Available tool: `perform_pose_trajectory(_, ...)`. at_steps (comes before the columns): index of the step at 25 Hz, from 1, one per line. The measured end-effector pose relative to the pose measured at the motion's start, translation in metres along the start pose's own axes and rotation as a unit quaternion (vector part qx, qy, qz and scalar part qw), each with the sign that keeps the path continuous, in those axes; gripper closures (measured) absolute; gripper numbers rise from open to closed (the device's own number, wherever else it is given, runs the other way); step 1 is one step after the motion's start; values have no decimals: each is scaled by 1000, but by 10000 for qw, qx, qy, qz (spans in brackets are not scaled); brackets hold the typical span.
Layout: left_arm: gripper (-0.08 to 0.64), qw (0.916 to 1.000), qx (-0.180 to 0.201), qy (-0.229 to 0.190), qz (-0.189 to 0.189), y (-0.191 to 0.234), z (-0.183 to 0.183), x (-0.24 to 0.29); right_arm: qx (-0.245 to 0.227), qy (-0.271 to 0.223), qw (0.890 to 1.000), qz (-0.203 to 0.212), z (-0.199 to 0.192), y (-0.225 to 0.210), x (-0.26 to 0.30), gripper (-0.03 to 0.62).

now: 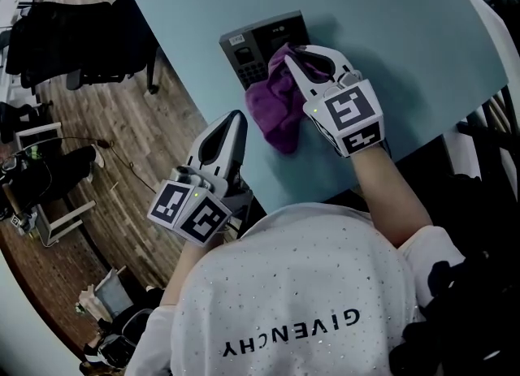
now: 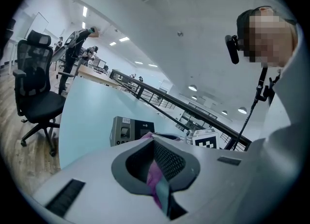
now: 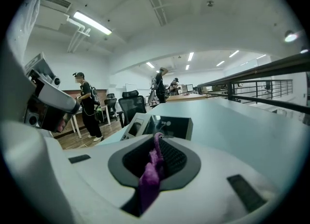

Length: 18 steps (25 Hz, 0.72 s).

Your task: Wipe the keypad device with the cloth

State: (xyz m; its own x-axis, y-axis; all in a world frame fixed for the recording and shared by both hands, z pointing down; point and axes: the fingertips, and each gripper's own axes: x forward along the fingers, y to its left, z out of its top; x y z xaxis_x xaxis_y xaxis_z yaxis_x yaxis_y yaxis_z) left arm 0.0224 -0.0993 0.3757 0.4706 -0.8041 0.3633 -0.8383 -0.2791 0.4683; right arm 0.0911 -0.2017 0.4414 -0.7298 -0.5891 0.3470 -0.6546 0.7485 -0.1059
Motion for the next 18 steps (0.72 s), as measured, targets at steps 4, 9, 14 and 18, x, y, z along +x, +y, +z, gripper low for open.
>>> perform_pose_trajectory(4,558,9999,67,12,-100,-7,0,10,-18,21,9999,-128,-3,-11,-8,561)
perform_pose_trajectory(9,558,9991,288,70,-294,-21,1,22,60,79,9994,-344,-10,-25,-22,560)
perform_pose_trajectory(14,558,9986,250,56,-466,-28,2,32,93,250,9982,-535,-21,-31,-29,560)
perform_pose_trajectory(18,560,9963,478,-52,-714,-39,6,32,277,310,9954,-867,-27,-43,-42,560)
